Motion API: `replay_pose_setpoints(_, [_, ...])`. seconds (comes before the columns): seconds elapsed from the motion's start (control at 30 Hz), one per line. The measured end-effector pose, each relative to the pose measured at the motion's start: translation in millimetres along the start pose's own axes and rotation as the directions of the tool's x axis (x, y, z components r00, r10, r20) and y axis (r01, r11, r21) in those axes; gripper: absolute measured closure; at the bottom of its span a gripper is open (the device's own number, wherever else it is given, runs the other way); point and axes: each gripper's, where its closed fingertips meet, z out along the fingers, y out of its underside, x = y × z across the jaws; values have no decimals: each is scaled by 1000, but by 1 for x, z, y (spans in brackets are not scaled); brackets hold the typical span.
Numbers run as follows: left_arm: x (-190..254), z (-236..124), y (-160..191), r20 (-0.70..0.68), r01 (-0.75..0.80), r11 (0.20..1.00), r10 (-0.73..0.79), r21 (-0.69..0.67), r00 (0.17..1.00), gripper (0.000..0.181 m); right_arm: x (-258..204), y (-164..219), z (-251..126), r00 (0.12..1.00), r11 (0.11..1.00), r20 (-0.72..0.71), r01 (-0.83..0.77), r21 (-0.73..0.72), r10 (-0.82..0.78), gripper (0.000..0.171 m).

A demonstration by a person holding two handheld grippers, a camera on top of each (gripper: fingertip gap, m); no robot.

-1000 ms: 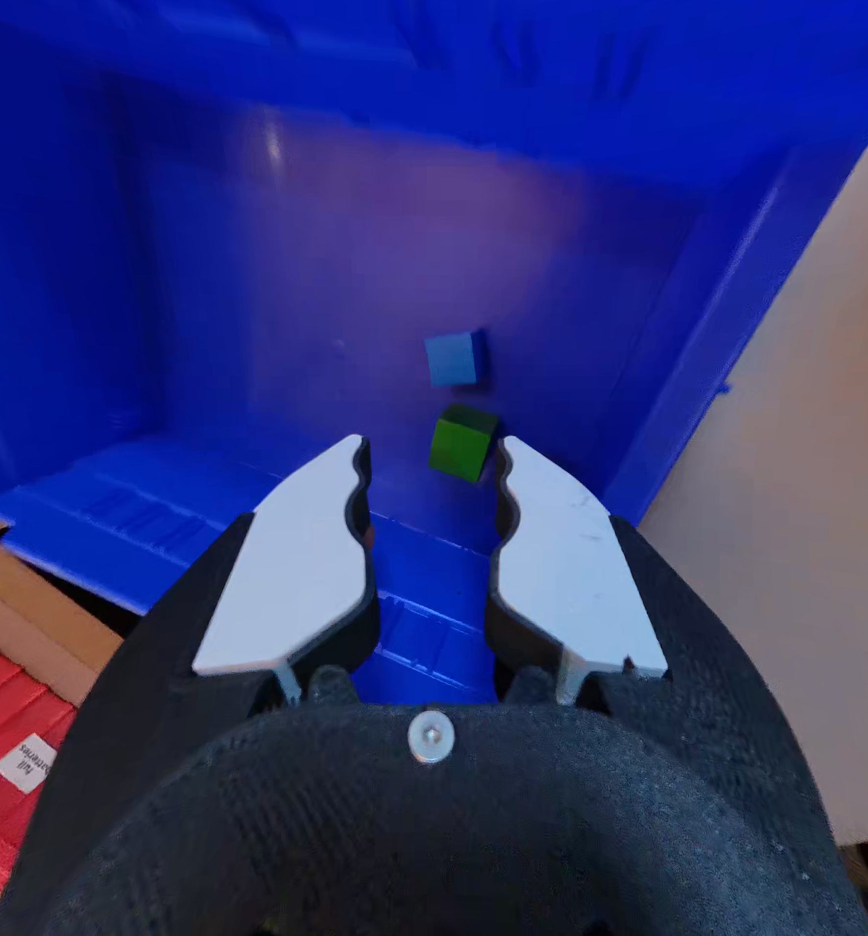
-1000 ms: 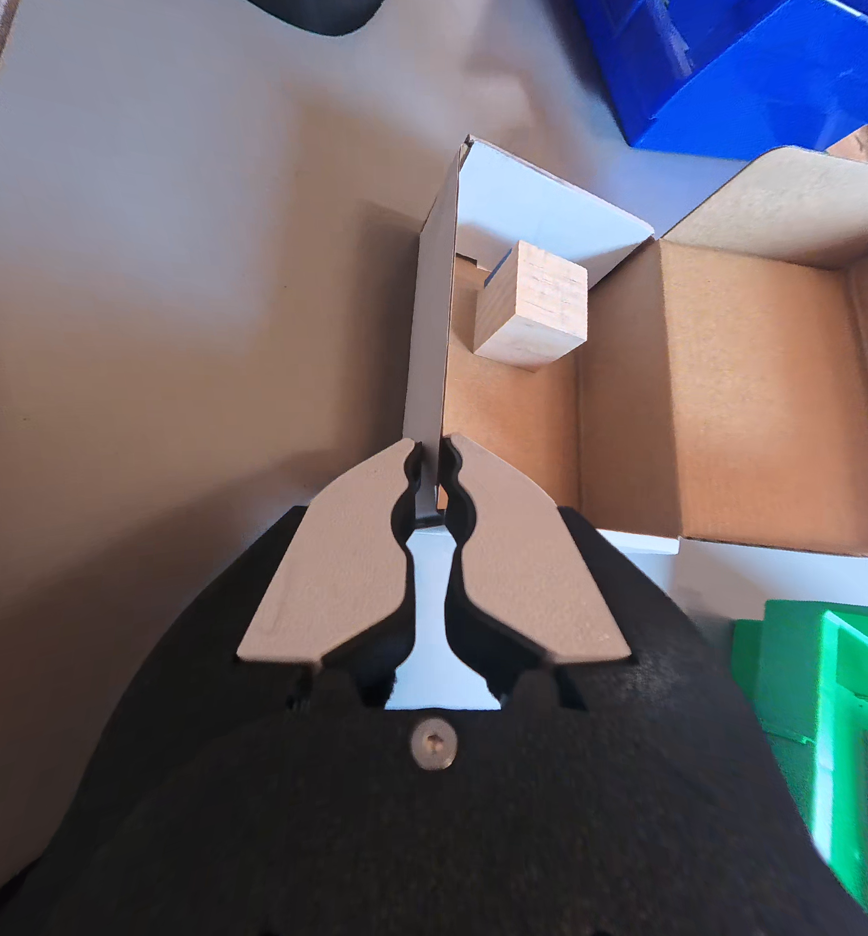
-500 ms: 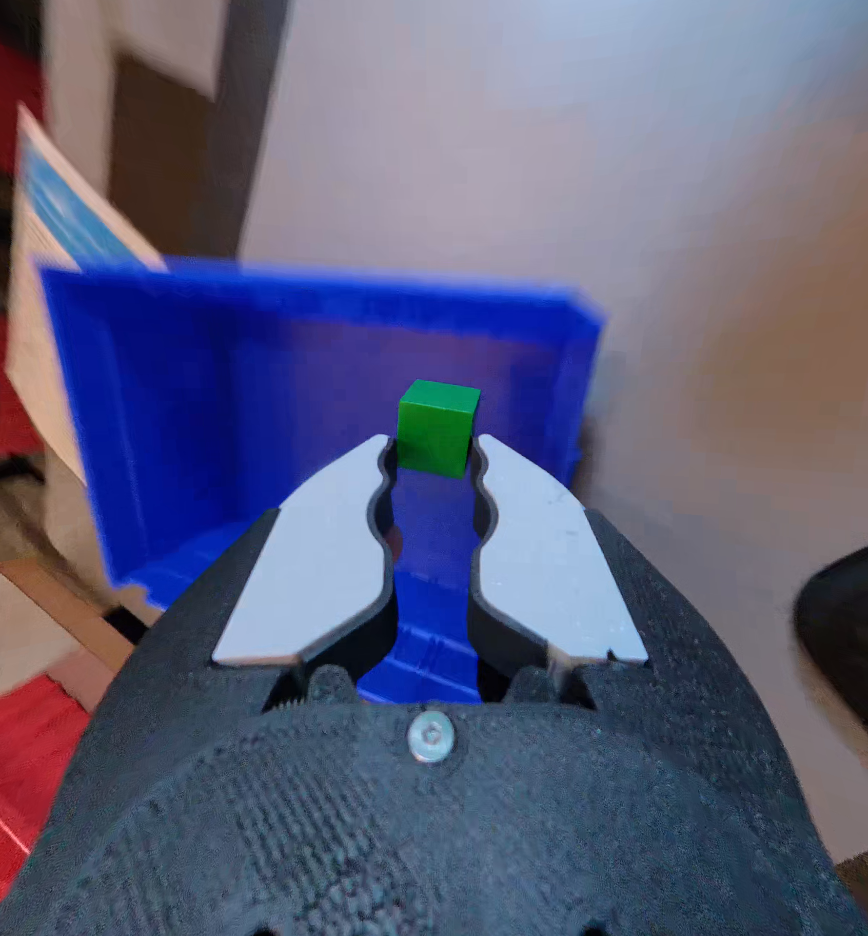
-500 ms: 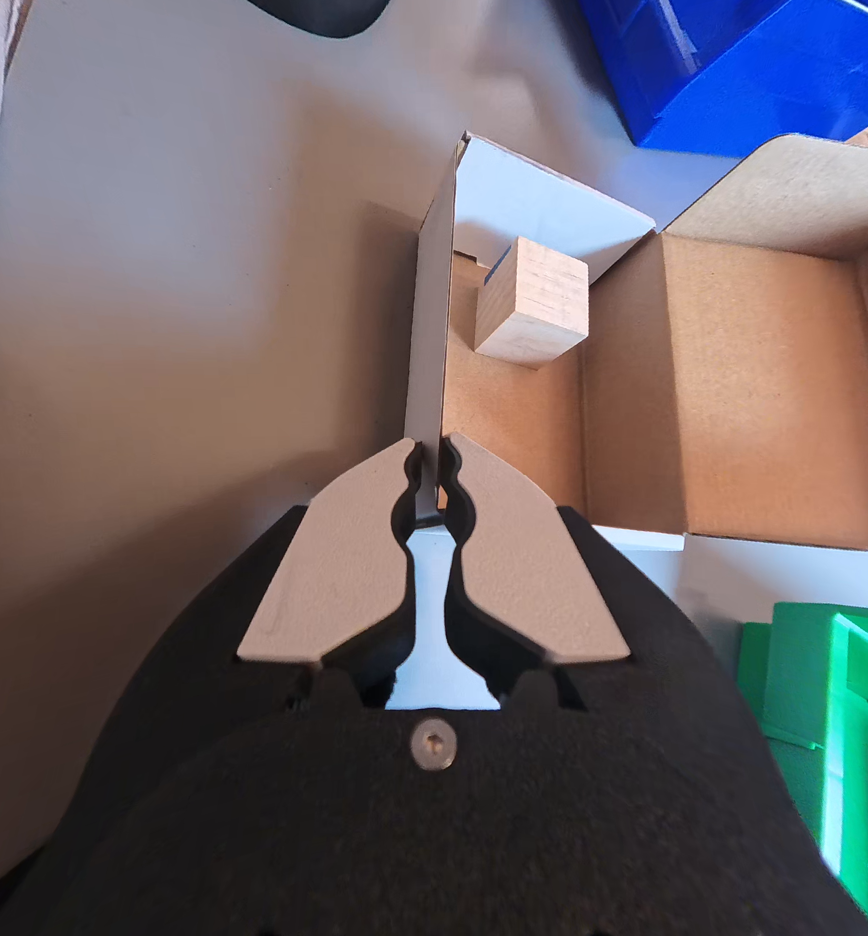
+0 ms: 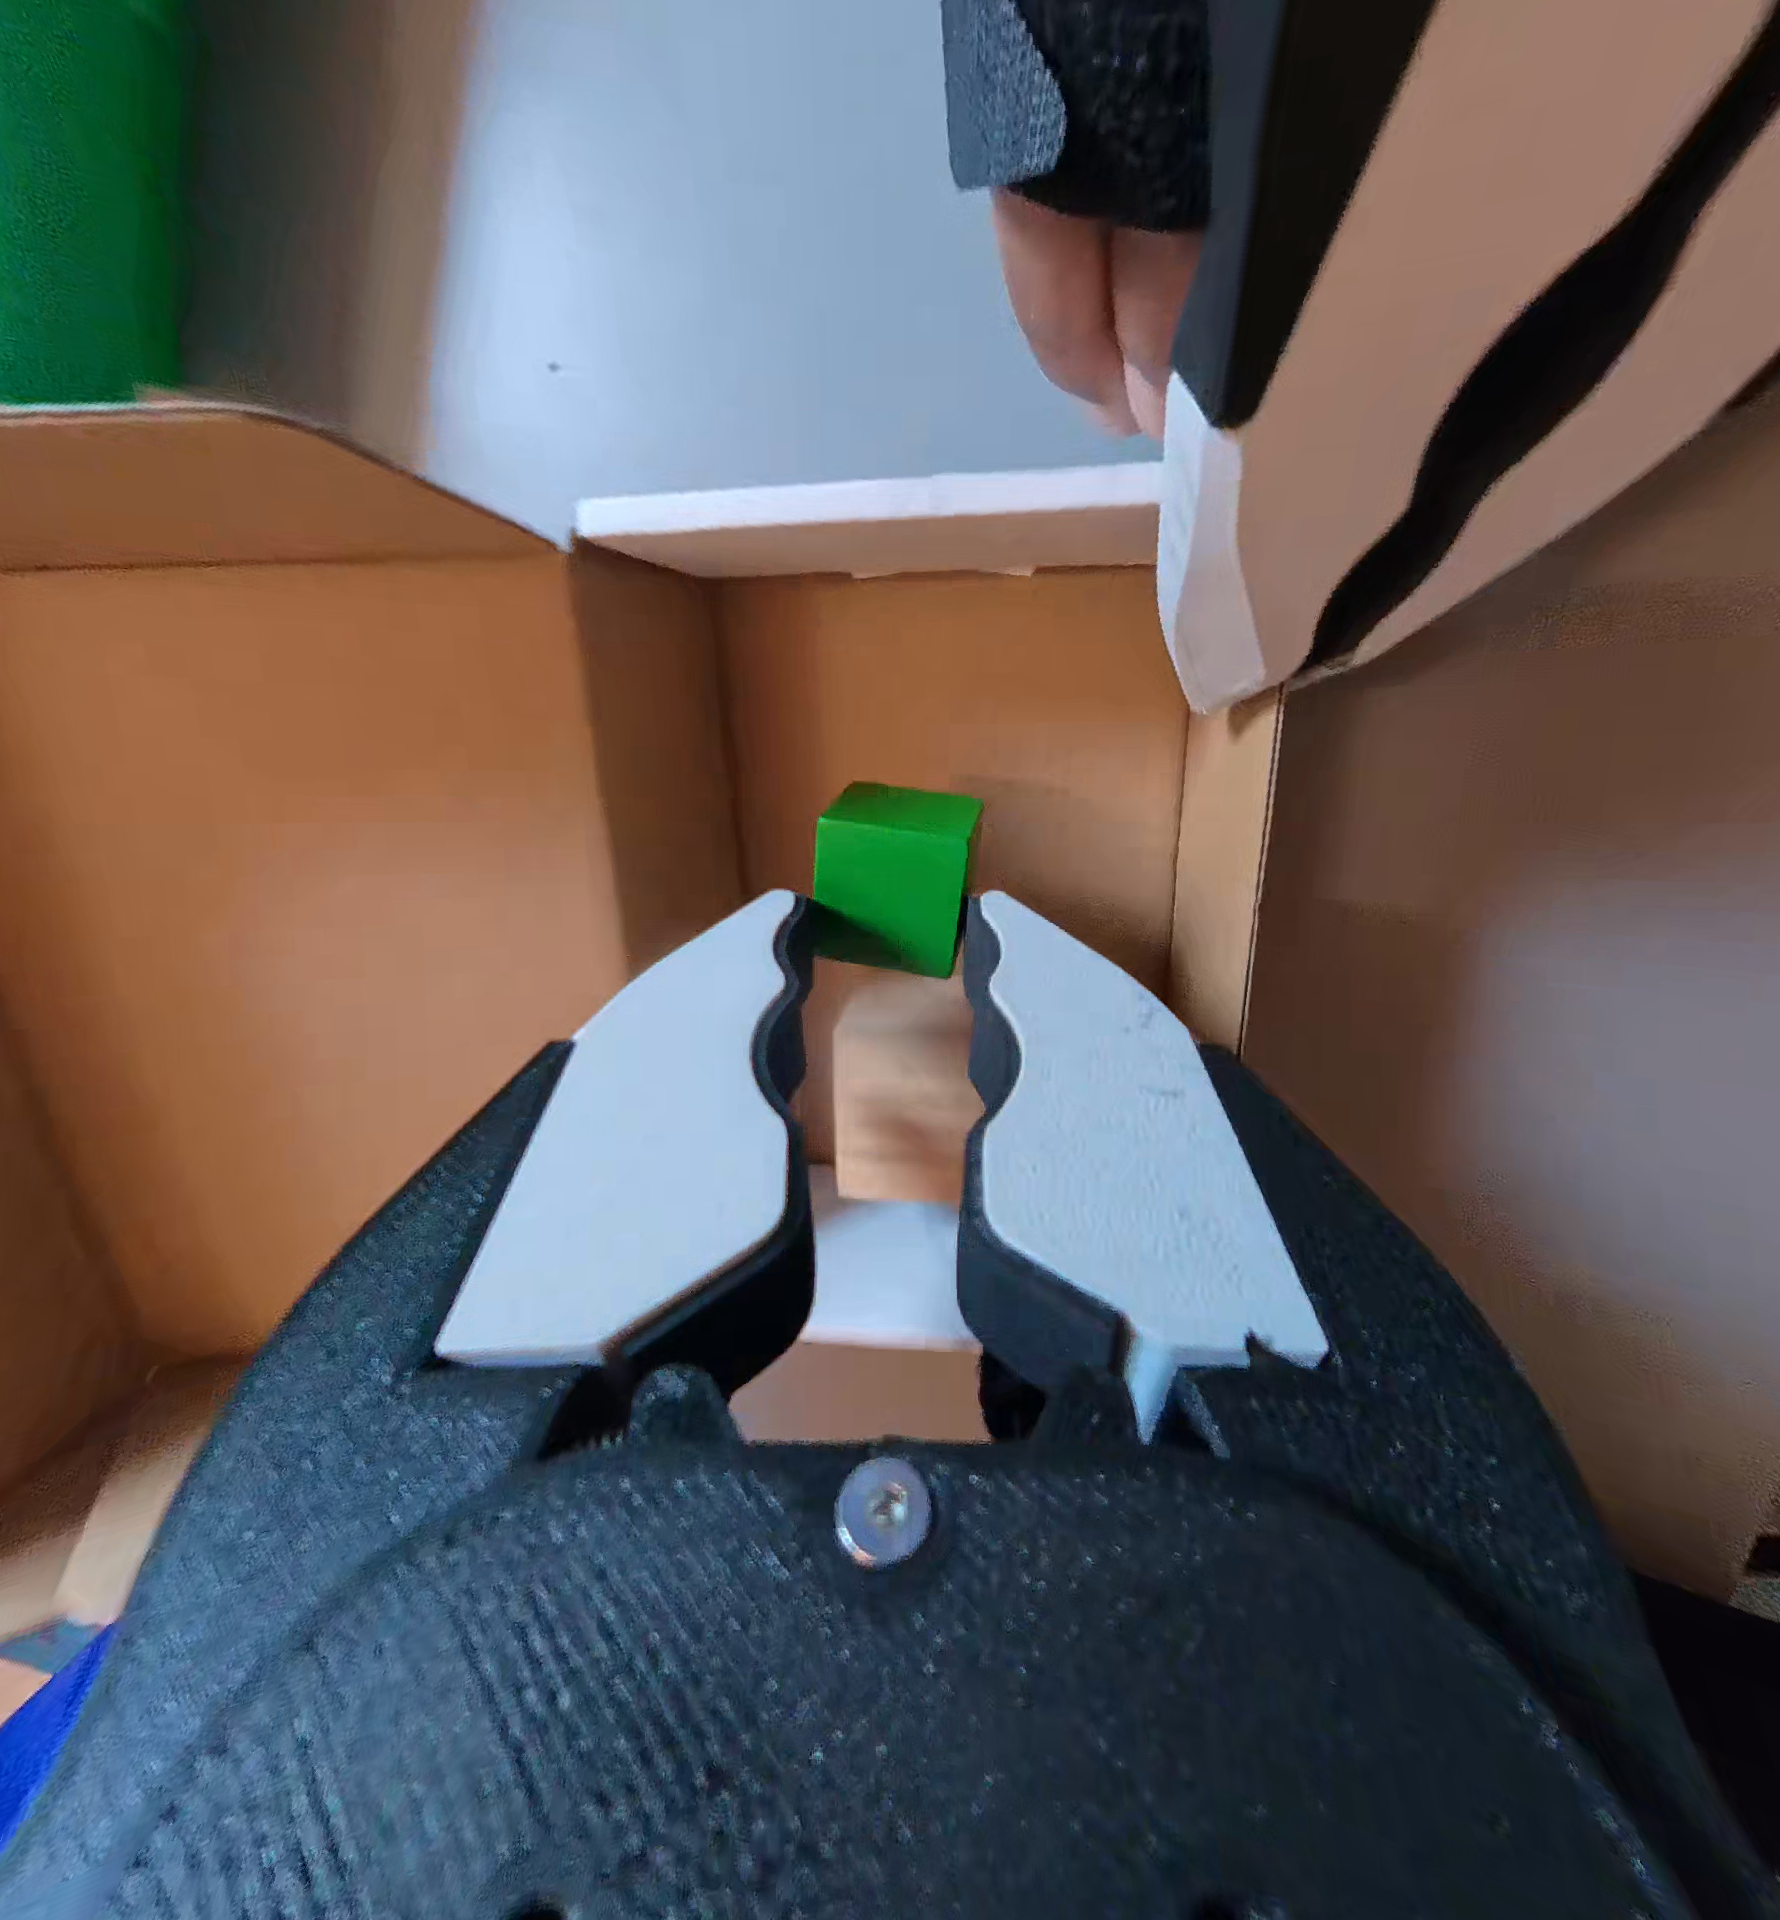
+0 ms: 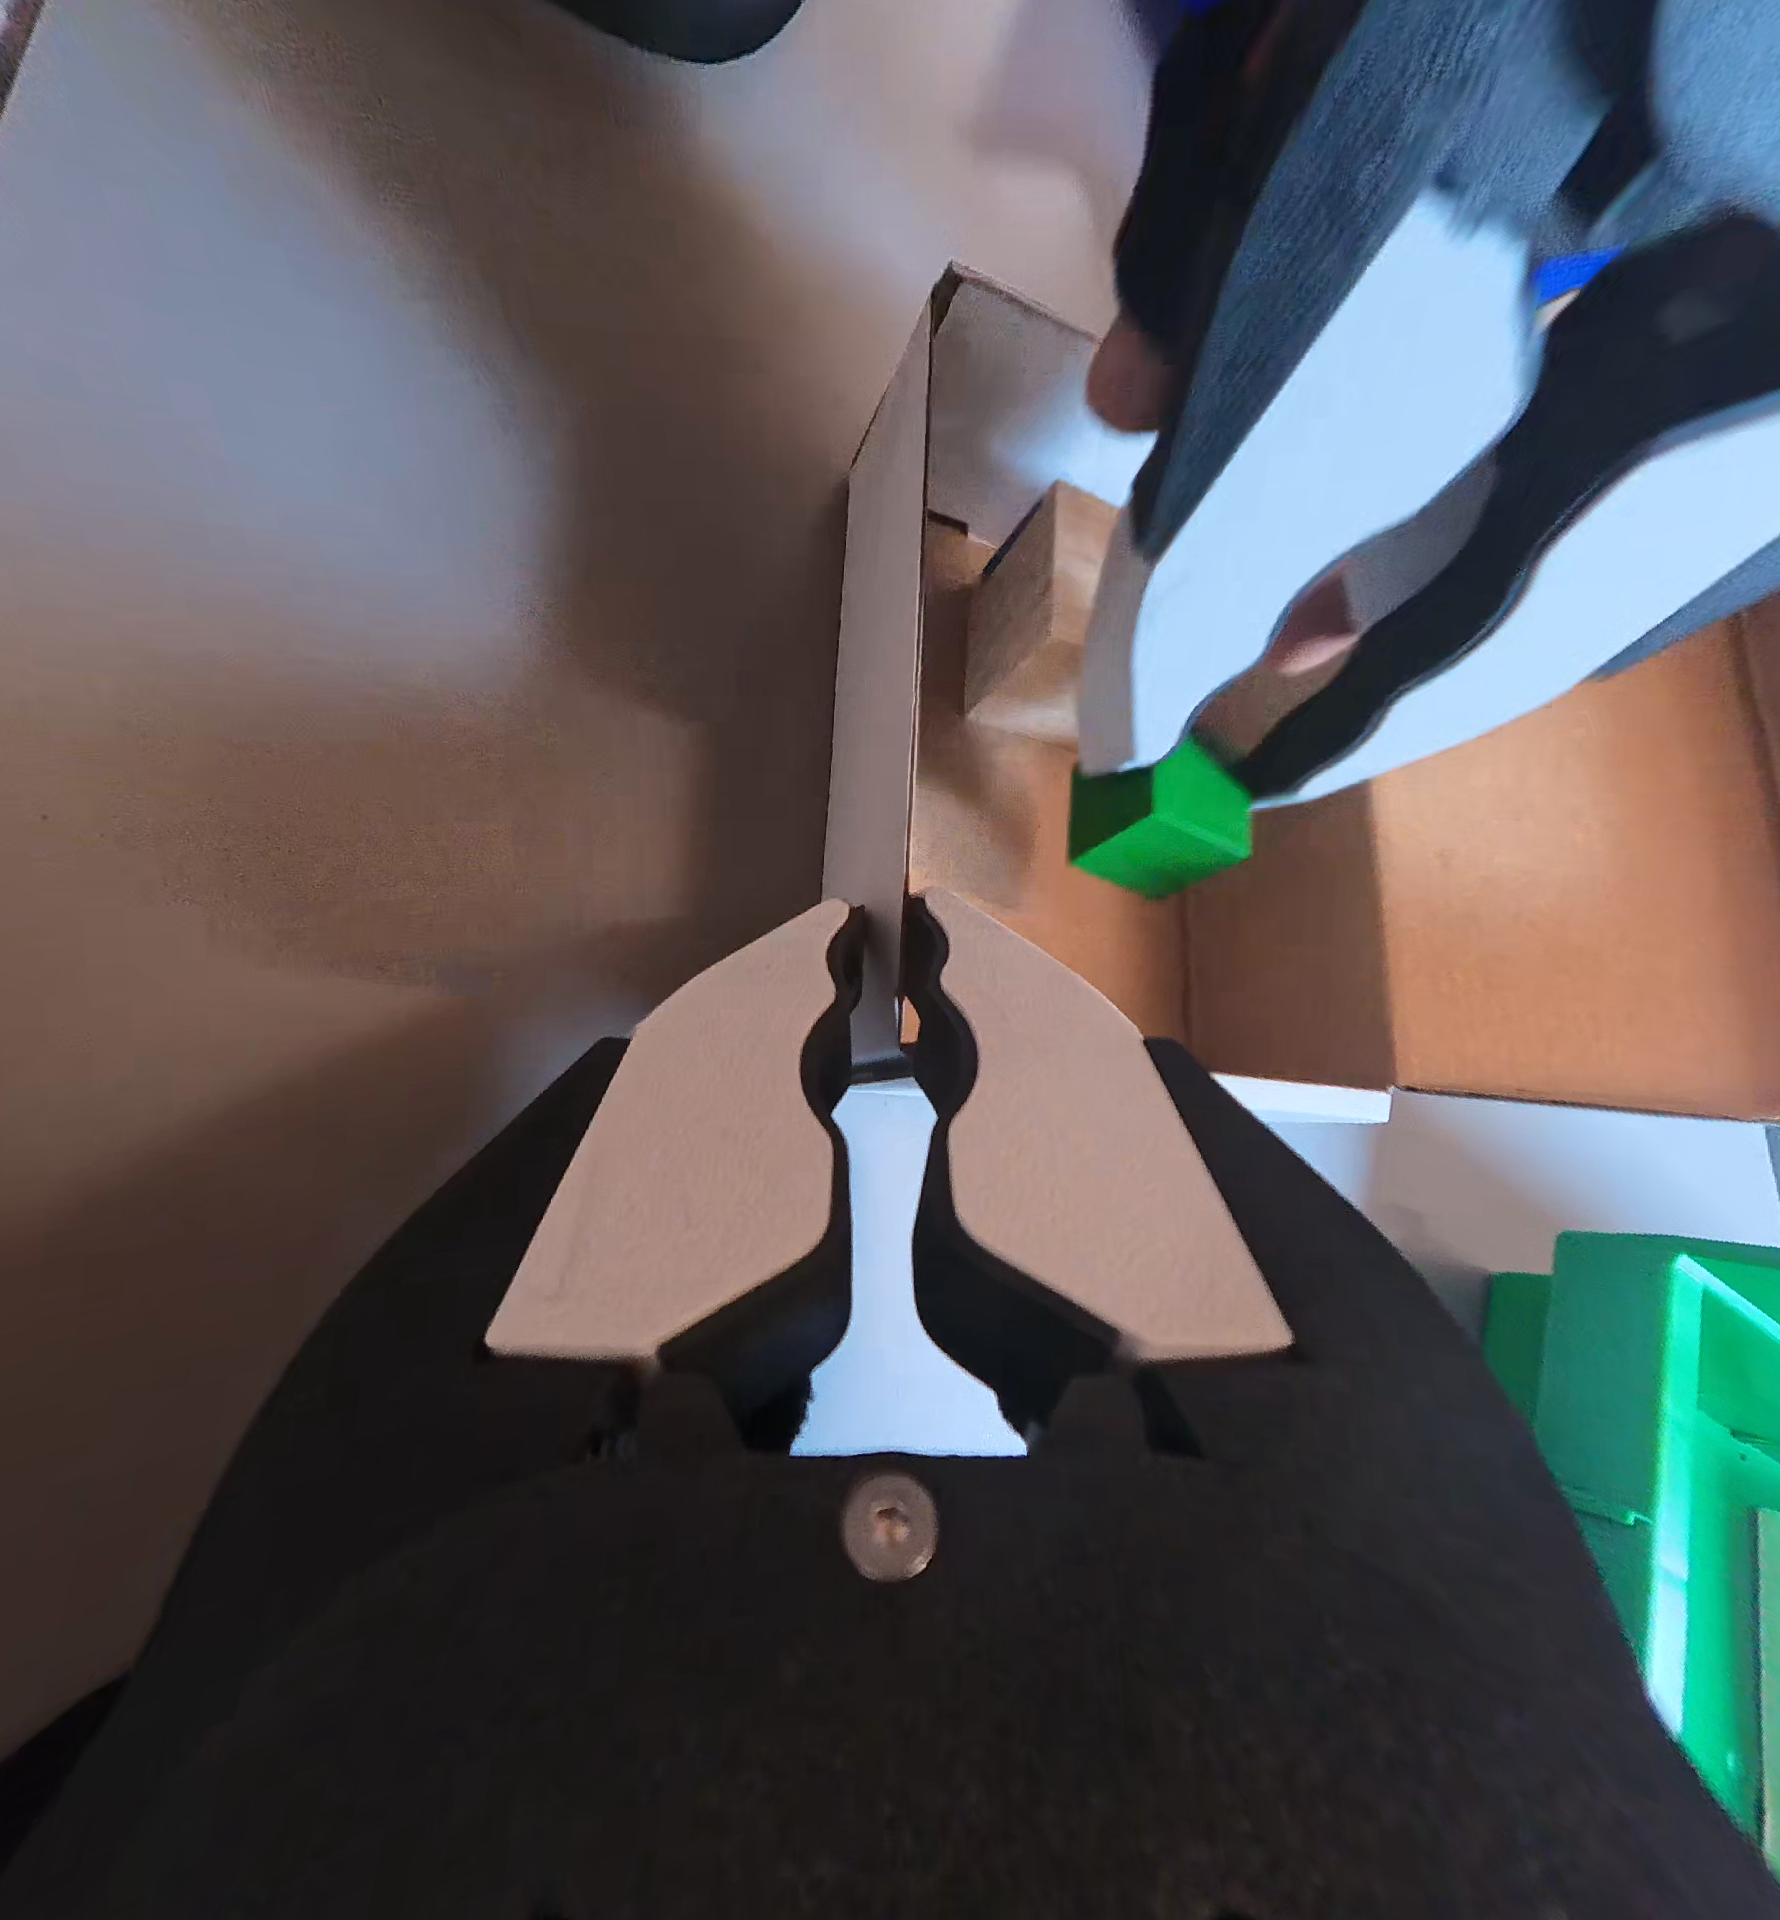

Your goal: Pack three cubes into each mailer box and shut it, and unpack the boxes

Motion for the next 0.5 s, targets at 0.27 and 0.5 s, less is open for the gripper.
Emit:
replay_pose_setpoints(0.27, [3, 27, 11, -12, -18, 994, 16, -106, 1000, 154, 0, 1, -1, 1000, 1000, -8, 19, -14, -19, 164])
replay_pose_setpoints(0.5, [4, 27, 12, 7, -17, 994, 18, -107, 1000, 154, 0, 1, -1, 1000, 1000, 1, 0, 0, 0, 164])
